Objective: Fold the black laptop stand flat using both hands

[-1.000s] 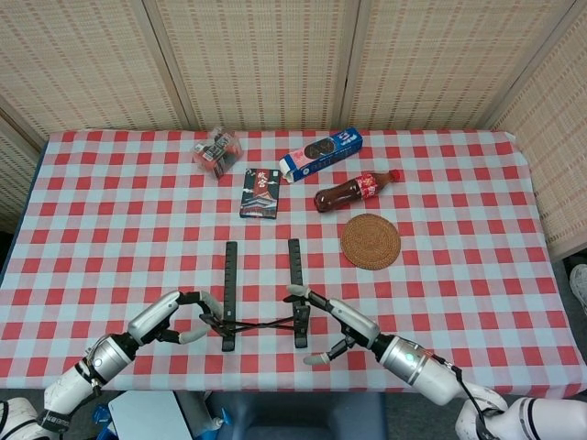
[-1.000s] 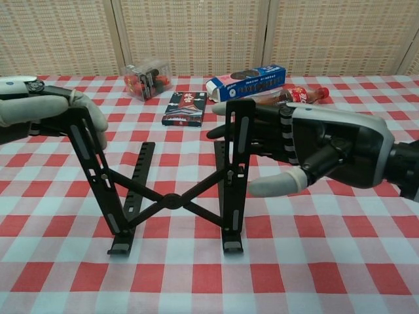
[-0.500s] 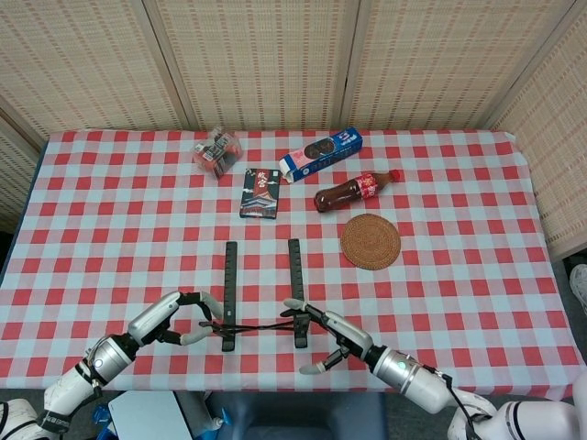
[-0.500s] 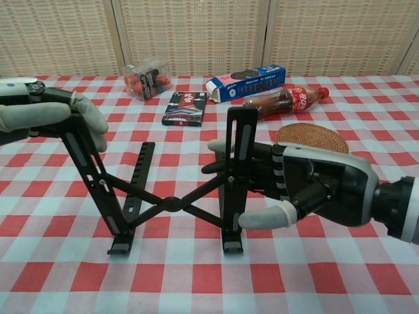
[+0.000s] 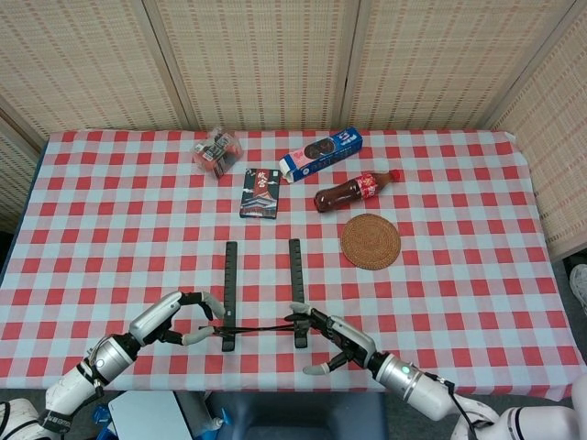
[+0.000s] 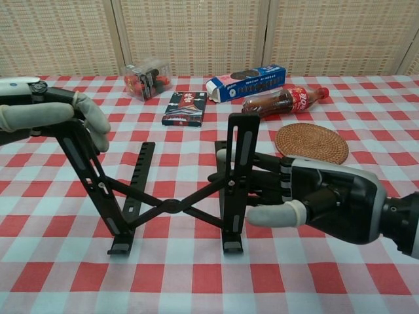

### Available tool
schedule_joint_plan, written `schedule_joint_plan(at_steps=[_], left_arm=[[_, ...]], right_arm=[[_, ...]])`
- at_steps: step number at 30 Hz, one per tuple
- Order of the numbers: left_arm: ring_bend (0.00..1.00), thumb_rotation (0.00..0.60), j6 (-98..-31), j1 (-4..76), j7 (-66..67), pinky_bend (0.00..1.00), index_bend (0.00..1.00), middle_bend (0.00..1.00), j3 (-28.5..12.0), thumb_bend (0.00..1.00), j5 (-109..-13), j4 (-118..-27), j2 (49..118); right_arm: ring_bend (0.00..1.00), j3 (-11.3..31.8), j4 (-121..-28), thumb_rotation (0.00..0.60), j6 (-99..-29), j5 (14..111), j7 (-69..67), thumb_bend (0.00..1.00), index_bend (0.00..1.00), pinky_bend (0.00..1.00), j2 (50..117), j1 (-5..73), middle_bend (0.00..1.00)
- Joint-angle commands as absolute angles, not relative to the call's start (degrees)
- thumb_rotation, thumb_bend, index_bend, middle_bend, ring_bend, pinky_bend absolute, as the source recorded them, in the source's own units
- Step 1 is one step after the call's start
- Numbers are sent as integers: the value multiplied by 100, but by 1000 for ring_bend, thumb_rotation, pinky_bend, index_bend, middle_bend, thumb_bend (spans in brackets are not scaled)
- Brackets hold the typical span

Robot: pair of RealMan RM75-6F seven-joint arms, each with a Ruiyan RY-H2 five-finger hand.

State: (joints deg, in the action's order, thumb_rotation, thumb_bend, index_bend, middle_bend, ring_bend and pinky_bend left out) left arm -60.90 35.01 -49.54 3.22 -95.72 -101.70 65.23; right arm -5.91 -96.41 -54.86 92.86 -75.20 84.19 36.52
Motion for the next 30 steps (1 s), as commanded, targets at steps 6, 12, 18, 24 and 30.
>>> schedule_joint_plan(at_steps=[6,12,18,24,30], left_arm=[[424,343,-6088,3502,-4749,275,383,420,319,246,-9498,-10162,6529],[418,461,-6210,3412,-3991,275,371,420,274,246,-9435,-9980,6650],[397,598,-6258,3338,-3166,275,359,419,234,246,-9348,-9791,6889],[380,600,-6218,3290,-2416,275,360,412,203,246,-9210,-9617,7201],[378,600,-6134,3247,-1695,275,403,409,175,246,-9005,-9558,7478]], right_arm=[[11,-648,-9603,600,-5600,9373,-7652,52,44,8,8380,3639,138],[11,-491,-9783,600,-5772,9350,-7011,68,44,8,8145,3642,138],[11,-189,-10262,600,-5860,9205,-6392,70,44,8,7607,3734,138],[11,92,-10580,600,-5856,8906,-6118,71,44,8,7191,3777,138],[11,195,-10700,600,-5805,8767,-6056,70,44,8,7015,3765,138]])
